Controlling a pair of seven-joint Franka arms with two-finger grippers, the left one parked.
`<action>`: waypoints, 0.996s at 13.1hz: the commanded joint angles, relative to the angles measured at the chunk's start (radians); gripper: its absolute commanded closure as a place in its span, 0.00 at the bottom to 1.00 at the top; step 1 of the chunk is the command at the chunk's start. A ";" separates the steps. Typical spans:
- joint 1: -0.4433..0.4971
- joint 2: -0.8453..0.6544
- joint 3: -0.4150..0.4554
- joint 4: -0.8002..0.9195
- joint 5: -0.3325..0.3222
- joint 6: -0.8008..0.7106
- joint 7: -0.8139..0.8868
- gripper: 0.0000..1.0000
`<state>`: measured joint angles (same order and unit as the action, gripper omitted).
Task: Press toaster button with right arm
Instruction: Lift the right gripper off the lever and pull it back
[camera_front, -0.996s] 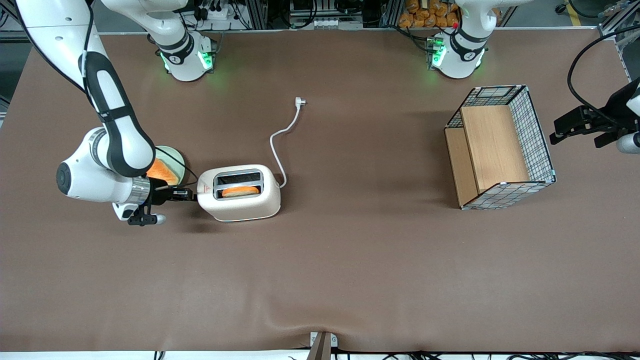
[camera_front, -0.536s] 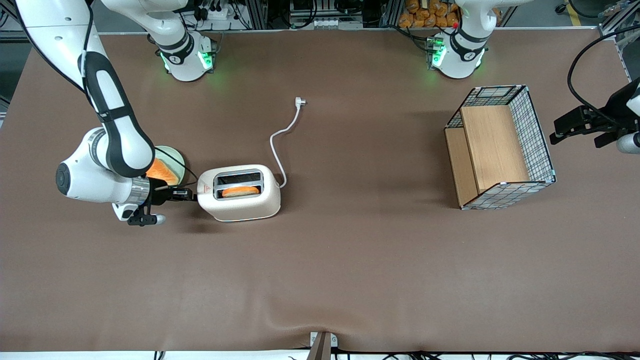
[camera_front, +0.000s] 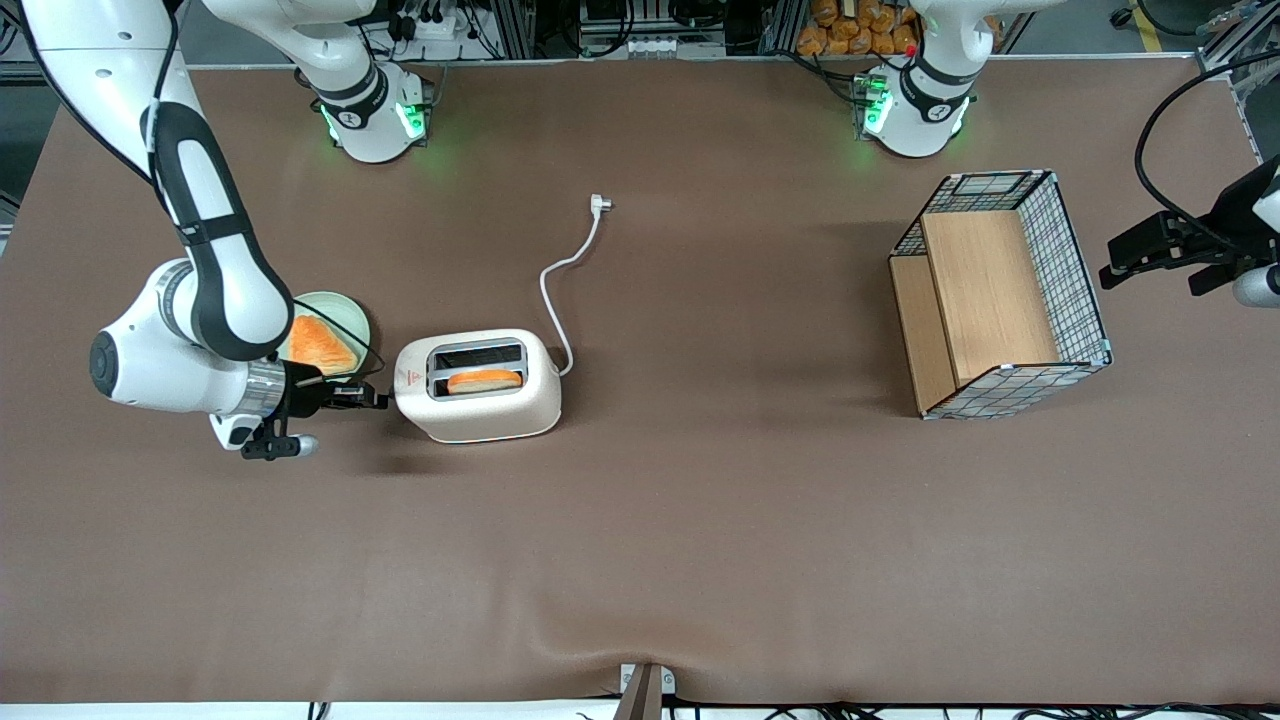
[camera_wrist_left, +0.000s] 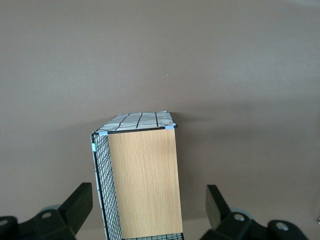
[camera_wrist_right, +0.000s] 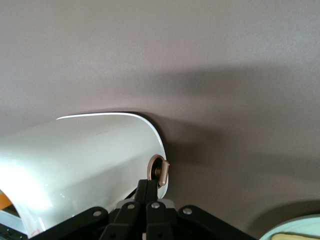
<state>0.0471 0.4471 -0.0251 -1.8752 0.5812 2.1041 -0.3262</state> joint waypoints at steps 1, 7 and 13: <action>-0.021 0.042 0.002 0.088 -0.023 -0.074 -0.013 1.00; -0.021 0.047 -0.012 0.123 -0.054 -0.105 -0.011 0.00; -0.023 0.041 -0.012 0.304 -0.211 -0.254 -0.007 0.00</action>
<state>0.0358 0.4786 -0.0418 -1.6541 0.4210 1.9093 -0.3306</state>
